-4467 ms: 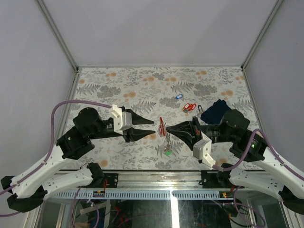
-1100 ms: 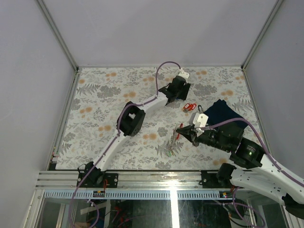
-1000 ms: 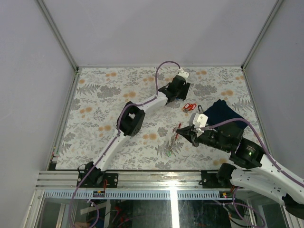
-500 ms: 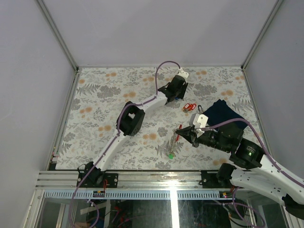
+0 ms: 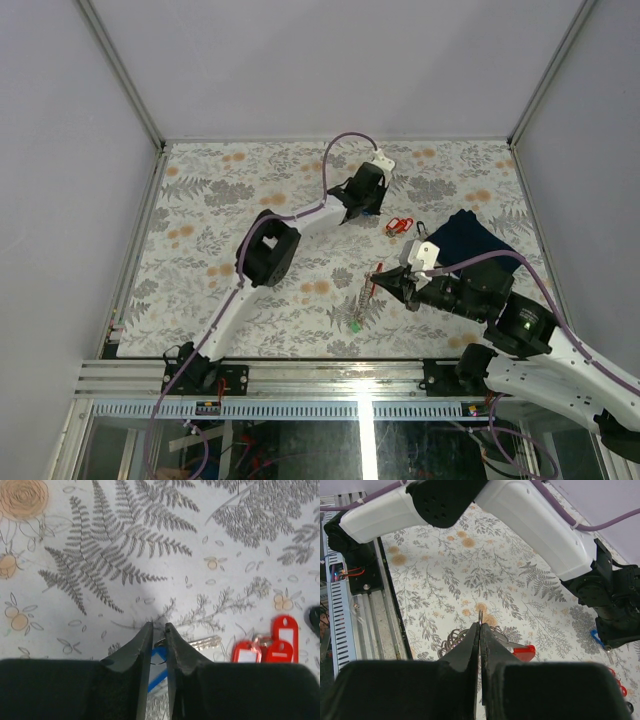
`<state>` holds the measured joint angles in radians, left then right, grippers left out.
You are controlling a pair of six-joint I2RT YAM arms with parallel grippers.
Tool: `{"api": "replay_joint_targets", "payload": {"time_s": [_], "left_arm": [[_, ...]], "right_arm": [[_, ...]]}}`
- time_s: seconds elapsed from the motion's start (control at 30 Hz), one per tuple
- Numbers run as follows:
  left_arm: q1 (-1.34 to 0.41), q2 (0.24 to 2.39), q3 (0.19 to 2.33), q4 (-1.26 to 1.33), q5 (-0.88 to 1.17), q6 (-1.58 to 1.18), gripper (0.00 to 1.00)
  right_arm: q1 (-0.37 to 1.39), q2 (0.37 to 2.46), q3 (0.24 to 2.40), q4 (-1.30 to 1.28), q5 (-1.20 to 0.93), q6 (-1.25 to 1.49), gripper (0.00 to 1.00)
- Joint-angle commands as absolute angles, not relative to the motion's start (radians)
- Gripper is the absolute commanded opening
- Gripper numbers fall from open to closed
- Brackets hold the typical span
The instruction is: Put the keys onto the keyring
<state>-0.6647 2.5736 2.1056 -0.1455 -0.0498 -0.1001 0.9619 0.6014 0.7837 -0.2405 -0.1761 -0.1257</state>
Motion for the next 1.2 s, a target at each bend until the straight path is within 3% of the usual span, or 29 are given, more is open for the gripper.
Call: {"api": "replay_joint_targets", "payload": {"time_s": [0.0,0.13,0.6,0.67,0.8,1.17], "left_arm": [[-0.657,2.476,1.991,-0.096,0.013,-0.051,0.11],[-0.657,2.378,1.866,-0.065,0.036,-0.023,0.00],[-0.657,2.065,1.403,0.089,0.144,-0.055,0.01],[-0.657,2.074,1.412,0.104,0.169,-0.099,0.17],[-0.655,2.114,1.446,0.167,0.176,-0.246,0.31],[-0.655,2.238,1.598,0.117,0.005,-0.523,0.36]], "right_arm": [[0.965,0.587,0.786,-0.158,-0.175,-0.114,0.00],[0.965,0.587,0.785,-0.159,-0.173,-0.112,0.00],[0.965,0.552,0.772,-0.171,-0.143,-0.115,0.00],[0.965,0.554,0.770,-0.169,-0.144,-0.109,0.00],[0.965,0.556,0.770,-0.168,-0.147,-0.099,0.00],[0.965,0.563,0.768,-0.158,-0.135,-0.094,0.00]]}}
